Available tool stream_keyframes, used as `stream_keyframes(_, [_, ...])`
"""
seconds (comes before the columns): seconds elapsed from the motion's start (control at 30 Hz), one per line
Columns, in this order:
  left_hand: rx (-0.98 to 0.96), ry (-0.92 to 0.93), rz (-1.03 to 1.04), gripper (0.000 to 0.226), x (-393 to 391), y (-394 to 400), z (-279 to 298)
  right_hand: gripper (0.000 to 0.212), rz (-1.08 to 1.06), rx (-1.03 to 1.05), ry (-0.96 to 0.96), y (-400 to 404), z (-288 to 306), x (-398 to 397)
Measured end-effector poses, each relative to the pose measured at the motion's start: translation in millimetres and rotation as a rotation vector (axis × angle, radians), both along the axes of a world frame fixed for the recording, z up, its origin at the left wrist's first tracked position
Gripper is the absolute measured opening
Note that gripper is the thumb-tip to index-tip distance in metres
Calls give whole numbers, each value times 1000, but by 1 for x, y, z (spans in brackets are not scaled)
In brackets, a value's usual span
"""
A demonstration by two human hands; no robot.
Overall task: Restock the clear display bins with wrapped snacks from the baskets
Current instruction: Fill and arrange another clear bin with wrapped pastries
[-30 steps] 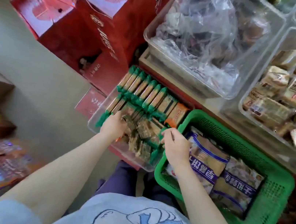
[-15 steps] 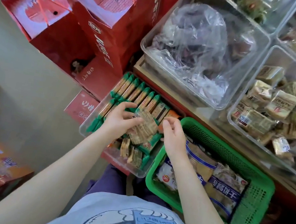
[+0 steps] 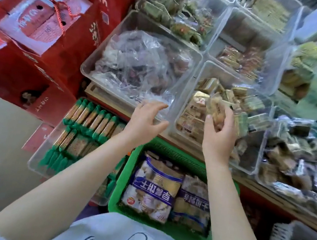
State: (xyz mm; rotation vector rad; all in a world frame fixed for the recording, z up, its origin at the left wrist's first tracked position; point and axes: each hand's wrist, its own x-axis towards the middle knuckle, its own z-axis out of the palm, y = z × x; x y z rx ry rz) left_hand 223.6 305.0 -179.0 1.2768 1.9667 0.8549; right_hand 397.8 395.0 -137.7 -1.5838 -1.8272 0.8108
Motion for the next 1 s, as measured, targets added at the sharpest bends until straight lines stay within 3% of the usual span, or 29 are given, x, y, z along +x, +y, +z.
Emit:
stream_keyframes(0.07, [-101,82,-55,58,12,8,-3,53,49,138,-164,27,-7,6])
stream_keyframes(0.23, [-156,207,-107,64,20,12,-12,61,393,115,-690,56,-36,3])
stream_keyframes(0.43, [-198,303,-146,66,23,11,-16,67,373,36,-809,93,-40,-13])
stream_keyframes(0.57, [-202,273,-149,66,22,13,-15,71,337,-83,-723,112,-37,-16])
stream_keyframes(0.63, [-165,201,-131,63,20,13,-14,70,325,-30,-657,105,-33,-16])
stream_keyframes(0.73, [11,-11,102,51,15,3,-7,57,321,125,-438,69,-30,-18])
stream_keyframes(0.83, [116,64,385,34,2,-30,-11,39,382,276,-193,18,-31,-25])
stream_keyframes(0.9, [-7,20,478,29,-11,-62,-26,29,457,273,-65,-21,-38,-32])
stream_keyframes(1.0, [-305,-81,567,29,-29,-114,-58,27,565,-3,-16,-76,-61,-47])
